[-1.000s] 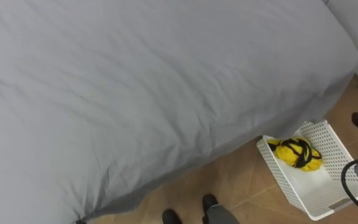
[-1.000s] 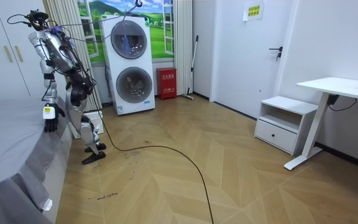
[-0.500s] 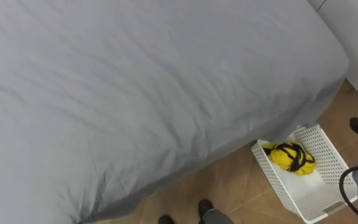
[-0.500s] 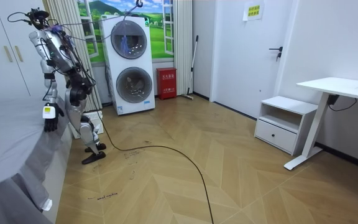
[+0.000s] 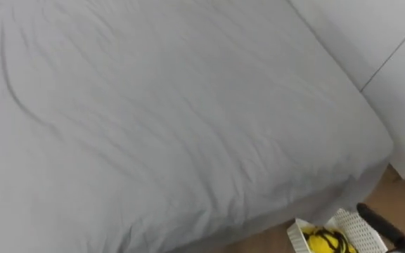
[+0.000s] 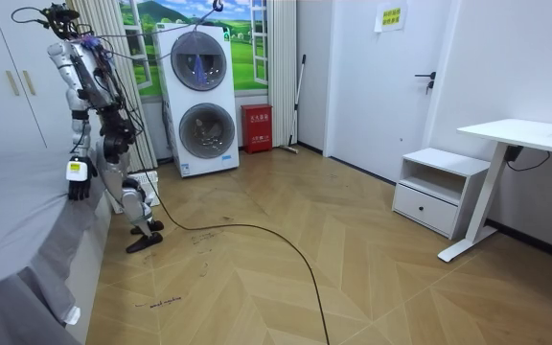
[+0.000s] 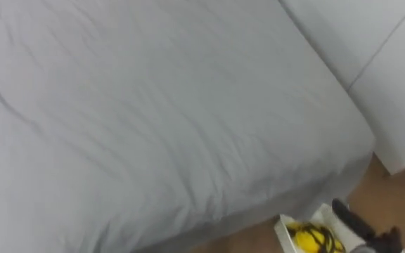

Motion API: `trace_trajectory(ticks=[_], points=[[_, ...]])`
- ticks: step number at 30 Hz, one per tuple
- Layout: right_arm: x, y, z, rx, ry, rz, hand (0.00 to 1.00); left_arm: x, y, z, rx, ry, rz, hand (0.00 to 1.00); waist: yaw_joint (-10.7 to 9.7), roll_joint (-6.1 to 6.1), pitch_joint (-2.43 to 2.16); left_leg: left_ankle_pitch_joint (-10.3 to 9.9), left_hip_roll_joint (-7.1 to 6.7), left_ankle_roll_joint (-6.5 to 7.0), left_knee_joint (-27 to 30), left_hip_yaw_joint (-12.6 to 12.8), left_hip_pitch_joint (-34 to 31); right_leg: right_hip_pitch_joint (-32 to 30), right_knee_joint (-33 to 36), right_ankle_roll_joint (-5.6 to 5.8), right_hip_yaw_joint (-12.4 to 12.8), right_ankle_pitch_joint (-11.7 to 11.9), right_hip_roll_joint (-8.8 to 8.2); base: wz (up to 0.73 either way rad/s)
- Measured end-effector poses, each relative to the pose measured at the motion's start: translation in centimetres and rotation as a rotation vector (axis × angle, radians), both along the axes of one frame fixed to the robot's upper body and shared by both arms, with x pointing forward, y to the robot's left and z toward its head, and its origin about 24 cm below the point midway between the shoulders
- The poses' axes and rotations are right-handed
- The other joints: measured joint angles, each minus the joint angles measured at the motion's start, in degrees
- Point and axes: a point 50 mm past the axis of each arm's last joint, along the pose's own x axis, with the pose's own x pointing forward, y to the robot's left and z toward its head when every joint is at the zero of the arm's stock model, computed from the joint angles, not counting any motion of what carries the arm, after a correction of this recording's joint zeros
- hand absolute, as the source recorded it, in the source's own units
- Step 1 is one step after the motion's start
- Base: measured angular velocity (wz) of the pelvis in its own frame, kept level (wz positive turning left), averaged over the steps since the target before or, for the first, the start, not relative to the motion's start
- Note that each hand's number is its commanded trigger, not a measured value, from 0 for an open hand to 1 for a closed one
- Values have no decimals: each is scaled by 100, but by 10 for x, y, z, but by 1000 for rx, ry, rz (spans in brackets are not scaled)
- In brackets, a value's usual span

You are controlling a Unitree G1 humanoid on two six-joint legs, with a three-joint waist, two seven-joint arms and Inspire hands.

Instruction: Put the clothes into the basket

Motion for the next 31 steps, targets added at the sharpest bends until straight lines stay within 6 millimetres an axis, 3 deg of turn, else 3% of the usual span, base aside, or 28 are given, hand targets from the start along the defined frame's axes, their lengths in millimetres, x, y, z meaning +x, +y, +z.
trace_trajectory(ticks=[3,8,10,14,16,21,25,31], points=[[-20,8,-14,84,29,-67,0,-2,4,1,10,-16,43,0,107,-104,-23,-7,-37,-12,-79,-216,262,392,-187,15,-253,0,-14,50],[-56,27,-35,166,151,-7,0,-4,7,2,13,-22,87,0,237,-191,-36,-42,-97,-65,-92,-520,505,888,-425,55,-608,-27,-35,41],[-71,35,-42,202,211,64,0,-10,6,0,5,-13,121,0,305,-205,-36,-43,-131,-65,-91,-686,562,1068,-442,67,-768,-23,-56,30],[-87,53,-52,241,322,255,0,-15,9,0,12,-4,145,0,396,-227,-24,-63,-142,-90,-97,-762,716,1250,-534,84,-857,-42,-53,15],[-95,67,-57,276,373,384,0,-14,8,0,20,-4,124,0,536,-235,-21,-81,-132,-108,-94,-801,713,1227,-521,83,-892,-73,-44,9],[-90,91,-62,302,406,646,0,-11,-2,-2,-10,-8,117,0,786,-267,-11,-91,-122,-98,-91,-822,702,1214,-508,87,-899,-70,-30,3],[-79,105,-63,286,421,838,0,-12,-2,-2,-6,-2,100,0,810,-255,-1,-97,-122,-89,-93,-800,706,1226,-511,93,-884,-51,-26,0],[-77,112,-64,291,430,961,0,-1,-6,-1,-10,-24,71,0,918,-241,44,-130,-115,-81,-115,-814,693,1203,-522,93,-874,-51,-15,0]])
